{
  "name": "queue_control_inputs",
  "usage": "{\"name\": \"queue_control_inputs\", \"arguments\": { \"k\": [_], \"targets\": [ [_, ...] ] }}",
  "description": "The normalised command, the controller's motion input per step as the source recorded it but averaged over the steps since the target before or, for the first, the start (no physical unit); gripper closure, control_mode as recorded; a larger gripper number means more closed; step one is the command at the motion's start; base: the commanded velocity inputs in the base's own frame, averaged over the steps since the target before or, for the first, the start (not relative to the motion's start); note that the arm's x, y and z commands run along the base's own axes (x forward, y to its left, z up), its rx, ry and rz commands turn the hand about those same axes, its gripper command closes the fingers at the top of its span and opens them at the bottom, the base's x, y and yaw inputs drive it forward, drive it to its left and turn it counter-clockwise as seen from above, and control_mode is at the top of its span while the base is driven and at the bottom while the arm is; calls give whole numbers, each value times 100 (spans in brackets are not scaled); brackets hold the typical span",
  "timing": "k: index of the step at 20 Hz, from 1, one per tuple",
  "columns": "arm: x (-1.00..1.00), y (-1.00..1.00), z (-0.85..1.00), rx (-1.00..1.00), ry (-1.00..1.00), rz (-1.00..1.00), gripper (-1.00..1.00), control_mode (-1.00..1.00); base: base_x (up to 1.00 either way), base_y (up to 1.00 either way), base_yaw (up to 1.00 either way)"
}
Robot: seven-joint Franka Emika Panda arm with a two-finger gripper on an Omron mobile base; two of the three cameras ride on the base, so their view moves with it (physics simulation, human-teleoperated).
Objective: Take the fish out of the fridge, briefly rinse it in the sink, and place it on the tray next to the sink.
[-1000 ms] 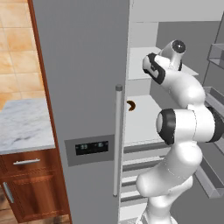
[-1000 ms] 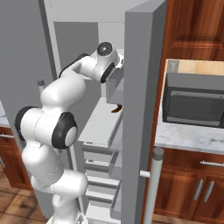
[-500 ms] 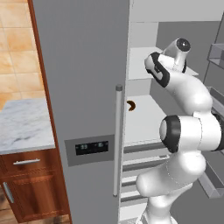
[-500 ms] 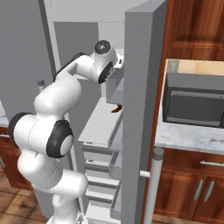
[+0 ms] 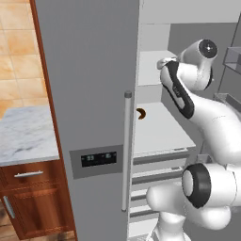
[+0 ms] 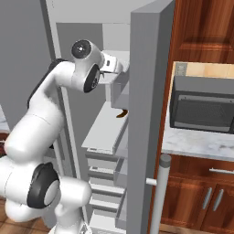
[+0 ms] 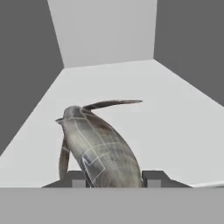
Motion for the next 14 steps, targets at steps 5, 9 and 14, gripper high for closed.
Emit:
{"name": "queue_control_inputs", "arguments": {
  "k": [5,9,14],
  "targets": [
    [-100,79,8,0,21,0,100,-100,0,0,0],
    [-100,86,-79,0,20,0,100,-100,0,0,0],
    [-100,27,-69,6,10,-3,100,-100,0,0,0]
  ]
}}
